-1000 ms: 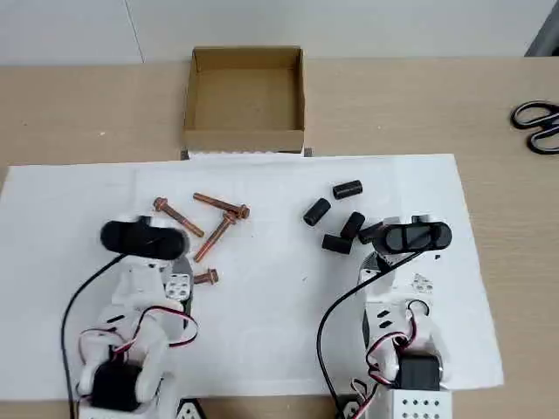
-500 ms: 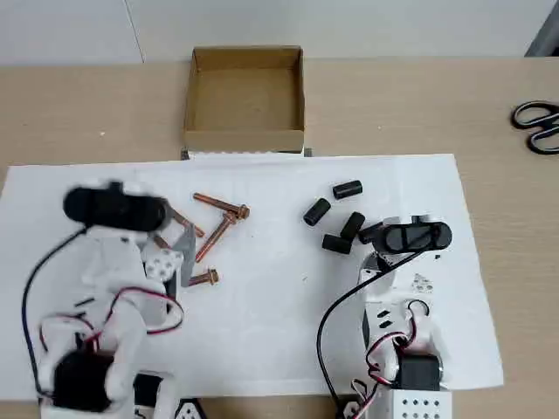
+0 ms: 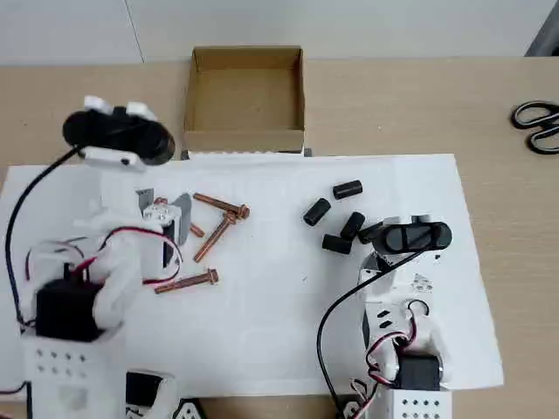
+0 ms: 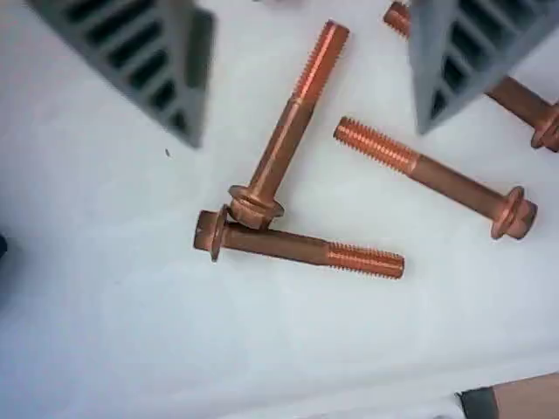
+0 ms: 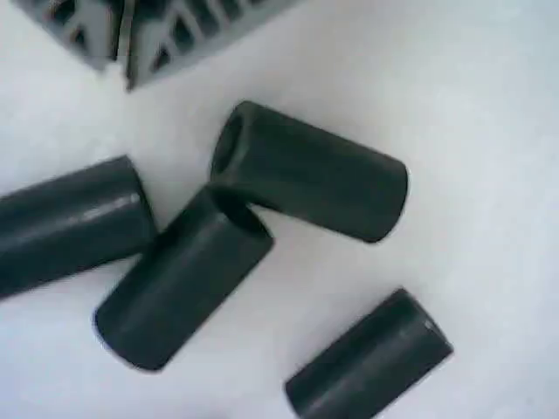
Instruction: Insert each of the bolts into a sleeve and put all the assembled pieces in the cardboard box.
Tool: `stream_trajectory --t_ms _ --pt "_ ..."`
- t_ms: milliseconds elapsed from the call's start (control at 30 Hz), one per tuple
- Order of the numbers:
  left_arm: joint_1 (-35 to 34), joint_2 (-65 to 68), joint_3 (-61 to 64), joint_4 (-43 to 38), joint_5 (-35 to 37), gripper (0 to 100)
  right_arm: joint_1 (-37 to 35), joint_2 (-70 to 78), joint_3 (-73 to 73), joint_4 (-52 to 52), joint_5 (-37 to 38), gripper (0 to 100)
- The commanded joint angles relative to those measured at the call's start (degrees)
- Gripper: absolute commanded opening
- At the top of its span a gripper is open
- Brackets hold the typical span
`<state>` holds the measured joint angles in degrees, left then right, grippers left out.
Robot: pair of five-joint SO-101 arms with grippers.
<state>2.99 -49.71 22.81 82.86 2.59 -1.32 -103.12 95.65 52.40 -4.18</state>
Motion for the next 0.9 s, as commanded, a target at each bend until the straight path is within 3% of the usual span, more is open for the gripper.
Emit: stream_trajectory --t_ms 0,333,533,867 --pt "-0.3 2.7 -3.8 0.1 0.1 8 -0.4 -0.7 0.9 0.1 0.2 0.3" --pt "-0.3 12.5 -13.3 4.3 0.1 6 -0.9 -0.7 0.9 -0.3 -0.4 0.3" --pt "-0.3 21.0 -20.8 7.0 0.1 6 2.3 0.0 -6.9 0.4 -6.2 0.3" --pt "-0.3 25.5 -24.1 12.7 0.1 6 -2.7 0.0 -18.0 14.5 -1.8 0.3"
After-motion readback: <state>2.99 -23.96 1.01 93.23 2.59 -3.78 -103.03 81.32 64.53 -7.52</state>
